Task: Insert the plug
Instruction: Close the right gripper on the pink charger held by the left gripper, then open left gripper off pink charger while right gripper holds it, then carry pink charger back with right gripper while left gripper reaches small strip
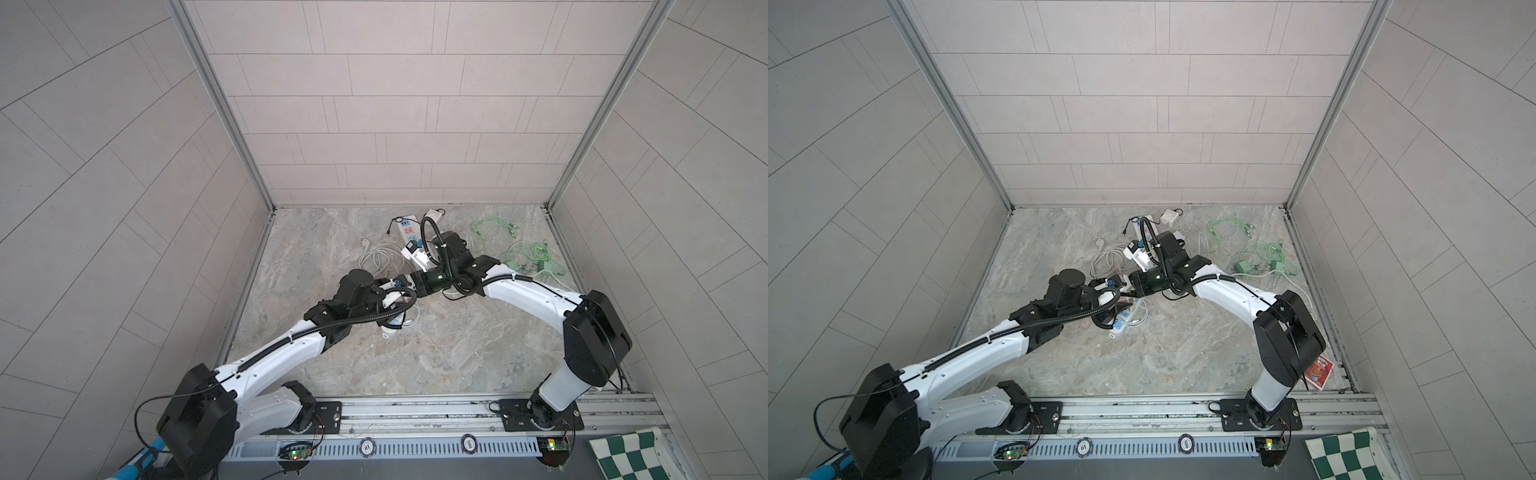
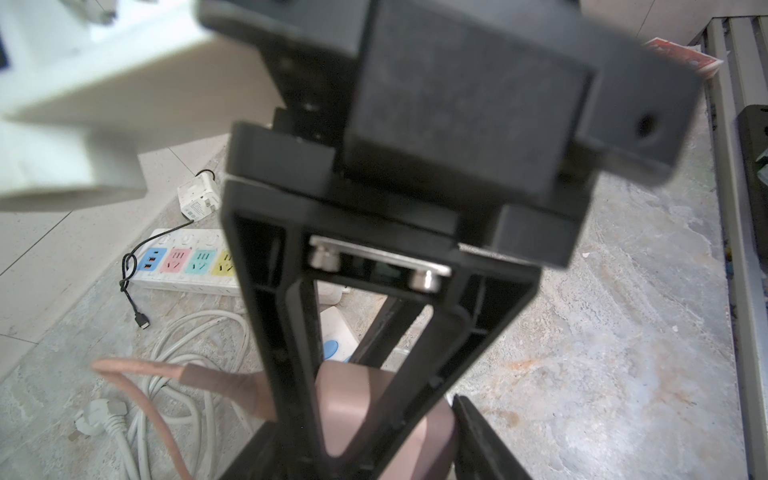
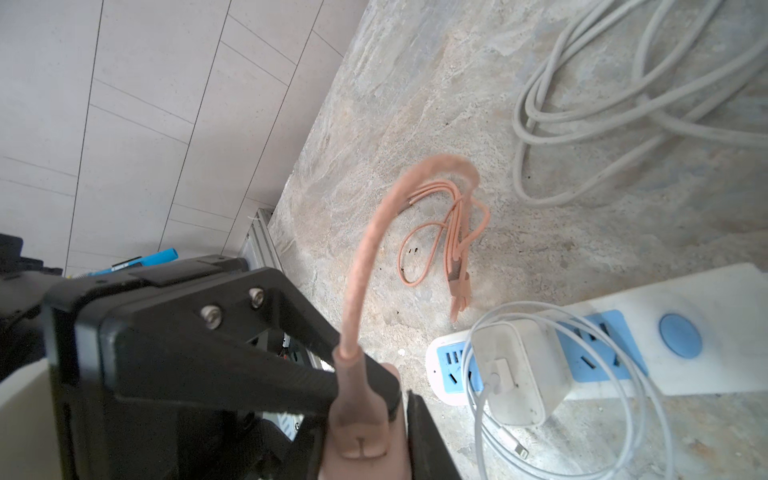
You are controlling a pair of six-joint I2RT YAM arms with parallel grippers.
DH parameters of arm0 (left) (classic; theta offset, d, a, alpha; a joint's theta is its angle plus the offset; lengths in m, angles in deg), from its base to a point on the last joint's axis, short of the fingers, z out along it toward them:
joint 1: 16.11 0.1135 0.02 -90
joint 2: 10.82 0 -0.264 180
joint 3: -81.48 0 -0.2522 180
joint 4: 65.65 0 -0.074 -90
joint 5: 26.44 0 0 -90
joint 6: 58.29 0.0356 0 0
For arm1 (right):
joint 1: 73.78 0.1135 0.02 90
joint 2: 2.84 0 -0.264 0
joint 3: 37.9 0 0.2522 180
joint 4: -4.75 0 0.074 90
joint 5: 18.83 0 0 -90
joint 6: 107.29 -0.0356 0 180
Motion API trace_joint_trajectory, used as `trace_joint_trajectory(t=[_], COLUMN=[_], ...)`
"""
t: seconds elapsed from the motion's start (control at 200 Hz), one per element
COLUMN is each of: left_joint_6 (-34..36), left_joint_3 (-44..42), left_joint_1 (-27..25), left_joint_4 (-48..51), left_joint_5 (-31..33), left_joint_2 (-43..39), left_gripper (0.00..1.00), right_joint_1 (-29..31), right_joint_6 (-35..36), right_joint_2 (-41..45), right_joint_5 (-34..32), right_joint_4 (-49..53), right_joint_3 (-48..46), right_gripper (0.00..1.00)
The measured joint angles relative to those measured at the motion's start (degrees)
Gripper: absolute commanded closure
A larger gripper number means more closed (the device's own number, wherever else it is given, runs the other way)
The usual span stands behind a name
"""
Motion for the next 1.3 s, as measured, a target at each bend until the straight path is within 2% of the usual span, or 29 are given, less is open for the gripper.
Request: trace_joint_trajectory(t=[0.095,0.2,0.33,0.51,0.756,0.896,1.151,1.301], left_joint_6=[-2.3,-5.9,-9.9,-15.9,-27.1,-33.9,-40.6,-41.9], left_joint_3=[0.0,-0.4,-1.9,-2.5,-2.2,-2.4,-4.3,-3.5], left_joint_1=[0.0,0.0,0.0,0.0,0.0,0.0,0.0,0.0], left_joint_4=[-0.8,-1.9,-2.3,-1.8,4.1,7.6,7.8,8.2], left_joint_5=[2.2,5.0,7.1,10.5,13.8,16.9,19.6,19.9], left_joint_2=[-0.1,-1.5,-4.6,-6.0,-2.6,-0.1,4.5,10.8], left_gripper=[0.24,0.17,0.15,0.15,0.19,0.19,0.2,0.27], right_joint_1=[-0.1,-1.1,-3.9,-5.7,-5.4,-5.4,-5.7,-5.7], right_joint_6=[-0.1,-0.6,-1.4,-1.0,0.9,1.4,3.9,4.7], right_joint_2=[0.0,0.0,0.0,0.7,5.4,7.1,21.3,30.3], right_joint_5=[-1.6,-3.8,-6.3,-11.7,-17.4,-23.6,-38.8,-46.1], right_joint_4=[0.5,1.0,1.0,0.3,-9.6,-12.2,-10.6,-9.2], right_joint_3=[0.6,1.9,3.7,3.8,-5.6,-9.1,-11.0,-12.3], right_gripper=[0.96,0.99,1.0,1.0,1.0,1.0,1.0,1.0])
